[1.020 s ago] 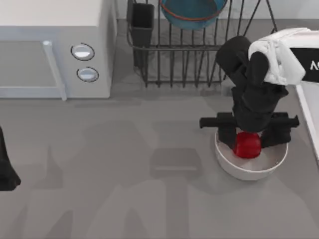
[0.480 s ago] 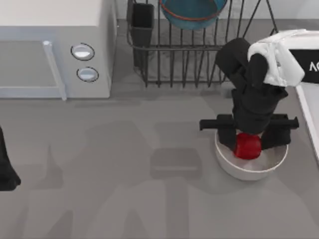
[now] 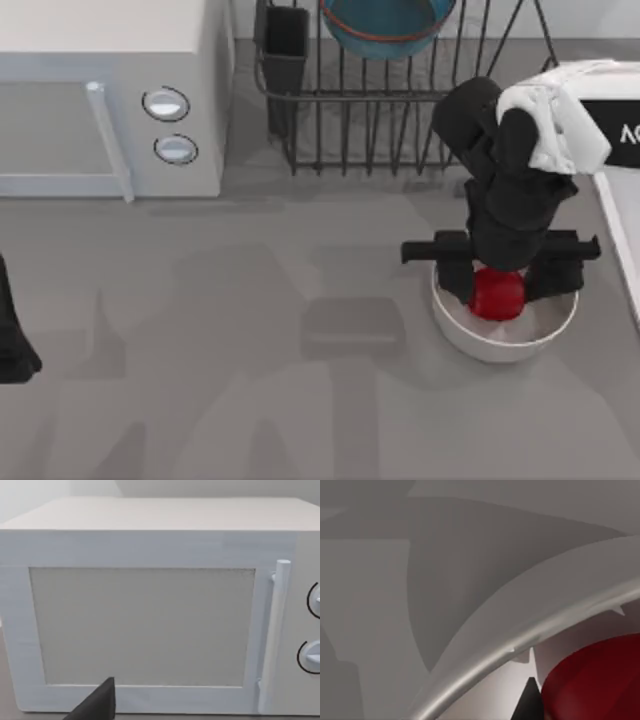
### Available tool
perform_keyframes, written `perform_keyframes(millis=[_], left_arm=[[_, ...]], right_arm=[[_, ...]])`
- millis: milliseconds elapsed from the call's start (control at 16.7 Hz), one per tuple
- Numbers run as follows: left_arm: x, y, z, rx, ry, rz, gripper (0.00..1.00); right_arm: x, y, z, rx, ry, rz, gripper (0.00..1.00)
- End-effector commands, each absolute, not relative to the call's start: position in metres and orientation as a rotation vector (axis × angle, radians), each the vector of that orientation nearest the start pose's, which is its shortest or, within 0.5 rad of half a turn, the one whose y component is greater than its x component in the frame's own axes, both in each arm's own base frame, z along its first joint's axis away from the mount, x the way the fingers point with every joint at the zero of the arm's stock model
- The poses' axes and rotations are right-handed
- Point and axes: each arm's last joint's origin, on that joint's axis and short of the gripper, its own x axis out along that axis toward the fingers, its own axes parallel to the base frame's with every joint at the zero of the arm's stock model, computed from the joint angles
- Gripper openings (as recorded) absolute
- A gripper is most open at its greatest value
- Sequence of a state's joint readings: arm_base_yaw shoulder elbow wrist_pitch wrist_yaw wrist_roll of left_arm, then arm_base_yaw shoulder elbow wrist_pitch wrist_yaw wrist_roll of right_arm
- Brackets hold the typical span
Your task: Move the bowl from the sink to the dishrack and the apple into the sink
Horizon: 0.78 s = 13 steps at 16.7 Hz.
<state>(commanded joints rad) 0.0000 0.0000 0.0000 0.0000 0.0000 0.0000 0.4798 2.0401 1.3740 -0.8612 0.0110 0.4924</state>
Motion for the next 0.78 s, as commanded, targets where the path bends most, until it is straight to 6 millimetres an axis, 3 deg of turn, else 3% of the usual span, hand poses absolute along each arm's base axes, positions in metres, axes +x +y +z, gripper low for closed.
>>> perform_keyframes(millis=[180, 600, 780], left_arm=[[0.106, -0.001, 0.16, 0.0, 0.0, 0.0, 1.0], [0.106, -0.001, 0.16, 0.0, 0.0, 0.0, 1.0], [0.106, -0.001, 0.16, 0.0, 0.0, 0.0, 1.0]], right_arm=[[0.338, 0.18, 0.151, 0.015, 1.524, 0.007, 0.0], [0.335, 0.178, 0.225, 0.011, 1.534, 0.004, 0.0], [0.335, 0.177, 0.231, 0.013, 1.529, 0.006, 0.0]])
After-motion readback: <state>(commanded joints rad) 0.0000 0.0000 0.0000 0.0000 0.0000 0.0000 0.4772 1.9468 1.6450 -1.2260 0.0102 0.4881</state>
